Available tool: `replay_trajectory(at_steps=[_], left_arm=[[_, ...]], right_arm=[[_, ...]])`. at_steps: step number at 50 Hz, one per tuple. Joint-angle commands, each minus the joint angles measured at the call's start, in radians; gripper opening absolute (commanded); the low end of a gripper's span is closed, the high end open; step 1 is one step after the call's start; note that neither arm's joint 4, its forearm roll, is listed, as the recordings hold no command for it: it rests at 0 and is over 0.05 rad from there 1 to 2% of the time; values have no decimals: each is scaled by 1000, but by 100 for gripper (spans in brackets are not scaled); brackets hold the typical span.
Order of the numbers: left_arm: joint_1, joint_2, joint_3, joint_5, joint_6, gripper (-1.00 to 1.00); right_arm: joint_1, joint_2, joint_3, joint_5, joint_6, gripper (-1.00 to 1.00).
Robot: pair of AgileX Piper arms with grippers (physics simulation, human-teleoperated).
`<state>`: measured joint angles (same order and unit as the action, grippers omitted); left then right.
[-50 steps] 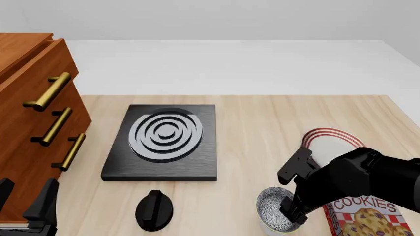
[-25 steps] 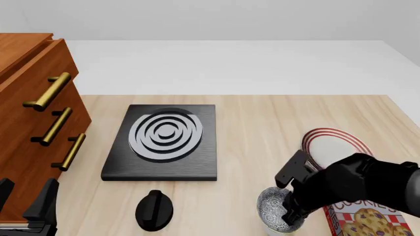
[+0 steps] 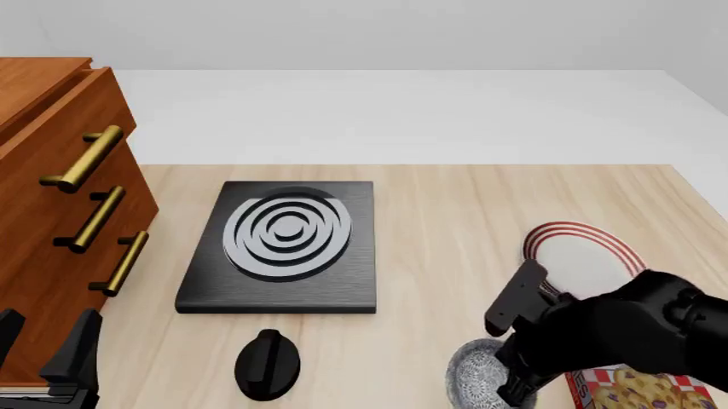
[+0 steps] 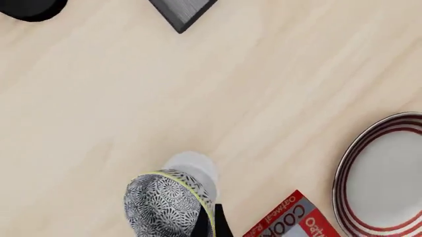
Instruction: Pick the akita bowl on the ramekin and place it on the plate.
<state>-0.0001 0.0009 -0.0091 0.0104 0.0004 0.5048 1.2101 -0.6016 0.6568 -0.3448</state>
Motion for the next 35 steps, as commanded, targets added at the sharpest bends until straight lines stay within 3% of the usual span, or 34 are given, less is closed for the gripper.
replay_trajectory(at_steps=[1,10,29,35], left_arm=[[0,0,0,1,0,100],[-1,0,0,2,1,100],[0,0,0,-1,0,100],[0,0,0,-1,0,100]], right_arm=[[8,-112,-32,138,-70,-100],[30,-173,-77,218,-44,-100],[63,-206,-298,394,39,-100],[-17,-192,-383,427,13,-100]])
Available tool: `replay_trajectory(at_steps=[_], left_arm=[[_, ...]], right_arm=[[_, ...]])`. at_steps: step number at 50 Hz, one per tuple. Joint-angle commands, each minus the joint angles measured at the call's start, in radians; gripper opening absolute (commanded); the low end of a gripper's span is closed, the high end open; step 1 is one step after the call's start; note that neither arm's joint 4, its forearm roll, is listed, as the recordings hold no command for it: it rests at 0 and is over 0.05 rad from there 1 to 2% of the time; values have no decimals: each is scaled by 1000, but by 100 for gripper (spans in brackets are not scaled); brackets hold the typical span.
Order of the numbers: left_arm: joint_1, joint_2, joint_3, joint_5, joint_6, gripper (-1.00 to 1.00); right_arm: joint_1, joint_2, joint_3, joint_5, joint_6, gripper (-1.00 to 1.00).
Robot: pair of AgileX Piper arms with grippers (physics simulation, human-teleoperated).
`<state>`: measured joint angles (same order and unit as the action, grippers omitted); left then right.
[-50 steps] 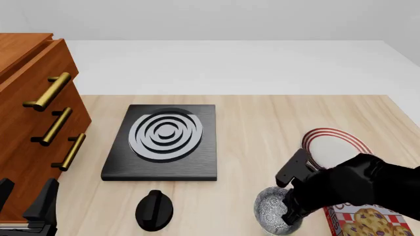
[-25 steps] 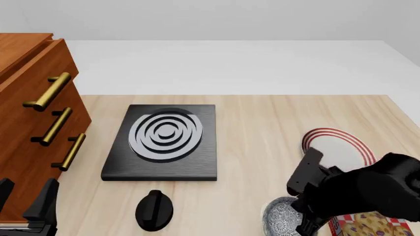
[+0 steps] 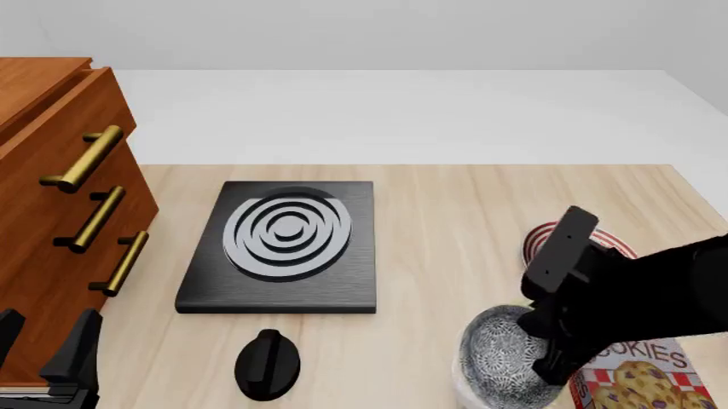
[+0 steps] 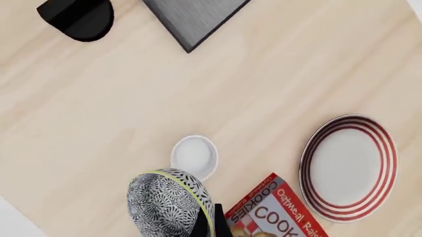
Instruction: Pick the akita bowl on the ramekin and place it on the plate.
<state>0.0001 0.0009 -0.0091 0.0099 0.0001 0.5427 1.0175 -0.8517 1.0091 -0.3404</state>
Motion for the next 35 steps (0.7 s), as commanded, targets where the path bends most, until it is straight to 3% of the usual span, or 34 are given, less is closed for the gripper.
replay_trajectory(at_steps=[1,10,18,25,35], left_arm=[[0,0,0,0,0,100],[0,0,0,0,0,100],[0,0,0,0,0,100],[0,0,0,0,0,100],[0,0,0,0,0,100]], right_arm=[[-66,3,-135,72,4,-100],[-159,61,-217,52,24,-100],[-250,140,-328,51,2,-100],[-307,193,-353,4,29,-100],[-349,251,-336,-48,13,-100]])
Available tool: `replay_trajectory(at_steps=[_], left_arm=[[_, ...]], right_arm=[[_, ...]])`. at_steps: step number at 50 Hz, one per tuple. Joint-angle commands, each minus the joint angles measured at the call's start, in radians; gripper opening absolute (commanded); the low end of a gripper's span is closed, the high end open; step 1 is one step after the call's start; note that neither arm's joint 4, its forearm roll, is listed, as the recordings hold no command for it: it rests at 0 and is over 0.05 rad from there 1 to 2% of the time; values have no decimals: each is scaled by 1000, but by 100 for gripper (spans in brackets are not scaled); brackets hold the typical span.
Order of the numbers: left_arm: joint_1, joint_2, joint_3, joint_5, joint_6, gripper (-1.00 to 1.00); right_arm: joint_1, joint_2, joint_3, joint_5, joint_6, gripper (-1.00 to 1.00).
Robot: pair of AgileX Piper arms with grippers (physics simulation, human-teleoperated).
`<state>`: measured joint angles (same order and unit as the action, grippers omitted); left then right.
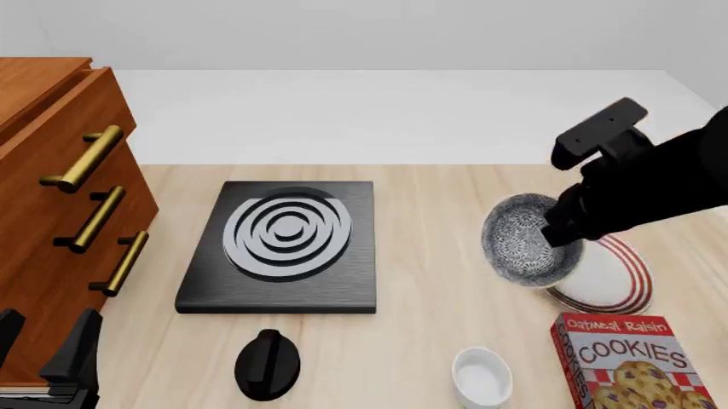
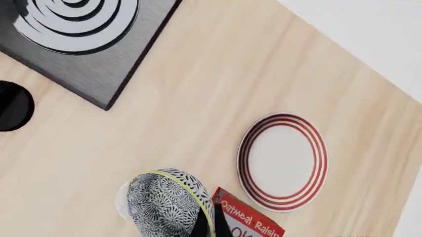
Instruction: Pick the akita bowl on the ramekin and place it on the plate.
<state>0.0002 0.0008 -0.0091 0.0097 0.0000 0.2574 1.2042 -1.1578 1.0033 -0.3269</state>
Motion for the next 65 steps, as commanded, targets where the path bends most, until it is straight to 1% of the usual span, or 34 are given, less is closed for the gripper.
replay_trajectory(at_steps=[1,3,5,6,9,11,14,17,21,22,24,25,26,28,29,31,32,33,35,37,39,41,43,44,46,50,52,55,56,59,60,61,63,65], left_arm=[[0,0,0,0,0,100],[0,0,0,0,0,100],[0,0,0,0,0,100],[0,0,0,0,0,100],[0,0,0,0,0,100],[0,0,0,0,0,100],[0,0,0,0,0,100],[0,0,0,0,0,100],[0,0,0,0,0,100],[0,0,0,0,0,100],[0,0,0,0,0,100],[0,0,0,0,0,100],[0,0,0,0,0,100],[0,0,0,0,0,100],[0,0,0,0,0,100],[0,0,0,0,0,100],[0,0,0,0,0,100],[0,0,0,0,0,100],[0,0,0,0,0,100],[0,0,0,0,0,100],[0,0,0,0,0,100],[0,0,0,0,0,100],[0,0,0,0,0,100],[0,0,0,0,0,100],[0,0,0,0,0,100],[0,0,0,0,0,100],[0,0,0,0,0,100],[0,0,0,0,0,100],[0,0,0,0,0,100],[0,0,0,0,0,100],[0,0,0,0,0,100],[0,0,0,0,0,100],[0,0,0,0,0,100],[0,0,0,0,0,100]], right_arm=[[-69,67,-33,-44,-2,-100],[-101,82,-42,-53,-9,-100],[-110,86,-41,-57,-13,-100],[-128,92,-48,-61,-8,-100],[-140,92,-44,-69,-2,-100],[-156,93,-36,-77,-9,-100],[-180,94,-40,-96,24,-100],[-195,91,-21,-112,21,-100],[-232,90,6,-143,1,-100],[-236,87,20,-154,-2,-100],[-238,77,43,-179,19,-100],[-240,75,50,-185,19,-100],[-243,67,63,-200,38,-100],[-254,62,77,-214,41,-100],[-256,59,81,-219,53,-100],[-261,53,105,-234,51,-100],[-268,51,110,-240,59,-100],[-268,46,127,-247,51,-100],[-275,46,133,-258,68,-100],[-289,44,158,-274,53,-100],[-301,45,159,-287,66,-100],[-315,44,168,-303,63,-100],[-311,39,182,-310,61,-100],[-316,40,184,-317,70,-100],[-326,43,193,-328,55,-100],[-345,53,201,-351,58,-100],[-351,61,199,-370,88,-100],[-360,69,208,-379,79,-100],[-365,73,203,-385,89,-100],[-377,82,203,-395,87,-100],[-370,82,205,-396,105,-100],[-427,124,197,-417,45,-100],[-418,120,191,-419,75,-100],[-417,127,184,-419,70,-100]])
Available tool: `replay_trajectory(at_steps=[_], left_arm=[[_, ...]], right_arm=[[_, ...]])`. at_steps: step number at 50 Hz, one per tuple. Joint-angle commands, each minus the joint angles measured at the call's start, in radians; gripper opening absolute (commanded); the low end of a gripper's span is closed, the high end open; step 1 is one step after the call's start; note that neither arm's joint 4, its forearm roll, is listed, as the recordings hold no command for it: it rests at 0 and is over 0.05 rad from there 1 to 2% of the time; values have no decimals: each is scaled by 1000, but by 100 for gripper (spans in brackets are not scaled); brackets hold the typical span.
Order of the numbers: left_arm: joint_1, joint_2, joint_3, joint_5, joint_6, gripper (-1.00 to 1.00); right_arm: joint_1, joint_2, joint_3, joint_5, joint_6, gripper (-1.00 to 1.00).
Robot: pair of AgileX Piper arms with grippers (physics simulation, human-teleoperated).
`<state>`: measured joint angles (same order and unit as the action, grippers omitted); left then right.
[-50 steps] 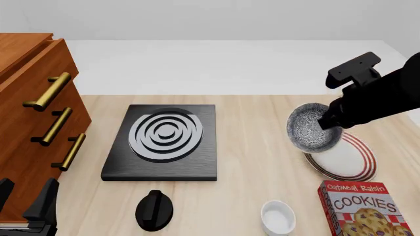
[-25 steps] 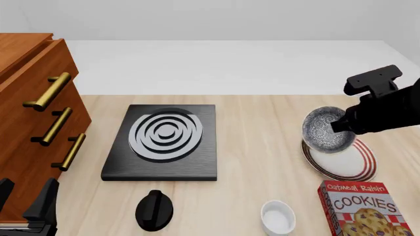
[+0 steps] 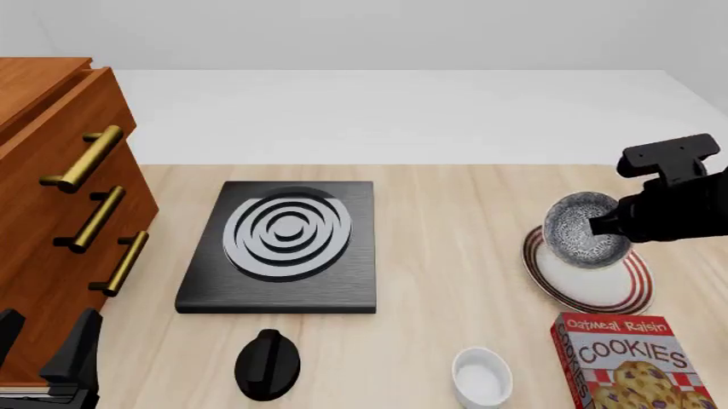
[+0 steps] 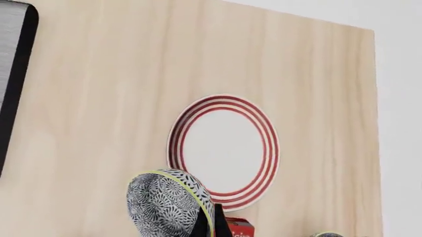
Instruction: Pick the akita bowl on the ramekin and place it on the plate.
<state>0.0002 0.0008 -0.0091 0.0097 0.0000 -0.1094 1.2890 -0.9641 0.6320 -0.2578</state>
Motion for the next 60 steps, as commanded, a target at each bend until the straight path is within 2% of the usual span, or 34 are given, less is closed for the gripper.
replay_trajectory(at_steps=[1,20,30,39,42,44,60], left_arm=[[0,0,0,0,0,100],[0,0,0,0,0,100],[0,0,0,0,0,100],[0,0,0,0,0,100],[0,0,0,0,0,100],[0,0,0,0,0,100],[0,0,0,0,0,100]], right_arm=[[-51,47,-11,-50,3,-100],[-111,163,-87,-102,50,-100],[-160,223,-70,-151,28,-100],[-168,251,-67,-172,6,-100],[-170,261,-57,-184,5,-100],[-161,257,-62,-187,40,-100],[-172,339,-57,-239,15,-100]])
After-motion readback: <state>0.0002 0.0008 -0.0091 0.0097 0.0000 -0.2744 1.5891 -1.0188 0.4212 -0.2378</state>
